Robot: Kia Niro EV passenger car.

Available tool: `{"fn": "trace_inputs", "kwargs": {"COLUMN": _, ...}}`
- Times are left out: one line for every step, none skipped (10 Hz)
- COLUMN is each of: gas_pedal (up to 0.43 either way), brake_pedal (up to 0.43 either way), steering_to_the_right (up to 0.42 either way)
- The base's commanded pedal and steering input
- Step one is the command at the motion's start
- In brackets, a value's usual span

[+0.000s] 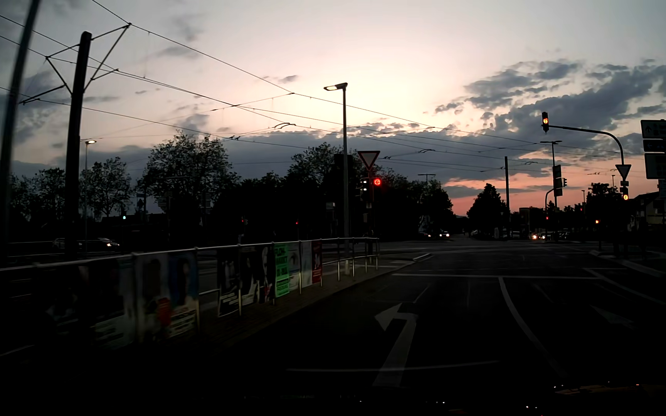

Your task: Follow the waypoints while adhering to traffic rules and regulations

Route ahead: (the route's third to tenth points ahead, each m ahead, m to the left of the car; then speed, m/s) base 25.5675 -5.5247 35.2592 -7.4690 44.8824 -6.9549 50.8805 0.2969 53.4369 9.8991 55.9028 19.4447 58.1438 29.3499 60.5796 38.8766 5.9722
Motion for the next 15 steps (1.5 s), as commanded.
{"fn": "trace_inputs", "kwargs": {"gas_pedal": 0.000, "brake_pedal": 0.207, "steering_to_the_right": 0.105}}
{"fn": "trace_inputs", "kwargs": {"gas_pedal": 0.000, "brake_pedal": 0.213, "steering_to_the_right": 0.107}}
{"fn": "trace_inputs", "kwargs": {"gas_pedal": 0.000, "brake_pedal": 0.220, "steering_to_the_right": 0.109}}
{"fn": "trace_inputs", "kwargs": {"gas_pedal": 0.000, "brake_pedal": 0.220, "steering_to_the_right": 0.110}}
{"fn": "trace_inputs", "kwargs": {"gas_pedal": 0.000, "brake_pedal": 0.226, "steering_to_the_right": 0.111}}
{"fn": "trace_inputs", "kwargs": {"gas_pedal": 0.000, "brake_pedal": 0.226, "steering_to_the_right": 0.114}}
{"fn": "trace_inputs", "kwargs": {"gas_pedal": 0.000, "brake_pedal": 0.226, "steering_to_the_right": 0.118}}
{"fn": "trace_inputs", "kwargs": {"gas_pedal": 0.000, "brake_pedal": 0.226, "steering_to_the_right": 0.122}}
{"fn": "trace_inputs", "kwargs": {"gas_pedal": 0.000, "brake_pedal": 0.232, "steering_to_the_right": 0.125}}
{"fn": "trace_inputs", "kwargs": {"gas_pedal": 0.000, "brake_pedal": 0.232, "steering_to_the_right": 0.128}}
{"fn": "trace_inputs", "kwargs": {"gas_pedal": 0.000, "brake_pedal": 0.232, "steering_to_the_right": 0.131}}
{"fn": "trace_inputs", "kwargs": {"gas_pedal": 0.000, "brake_pedal": 0.232, "steering_to_the_right": 0.133}}
{"fn": "trace_inputs", "kwargs": {"gas_pedal": 0.000, "brake_pedal": 0.238, "steering_to_the_right": 0.133}}
{"fn": "trace_inputs", "kwargs": {"gas_pedal": 0.000, "brake_pedal": 0.238, "steering_to_the_right": 0.133}}
{"fn": "trace_inputs", "kwargs": {"gas_pedal": 0.000, "brake_pedal": 0.238, "steering_to_the_right": 0.134}}
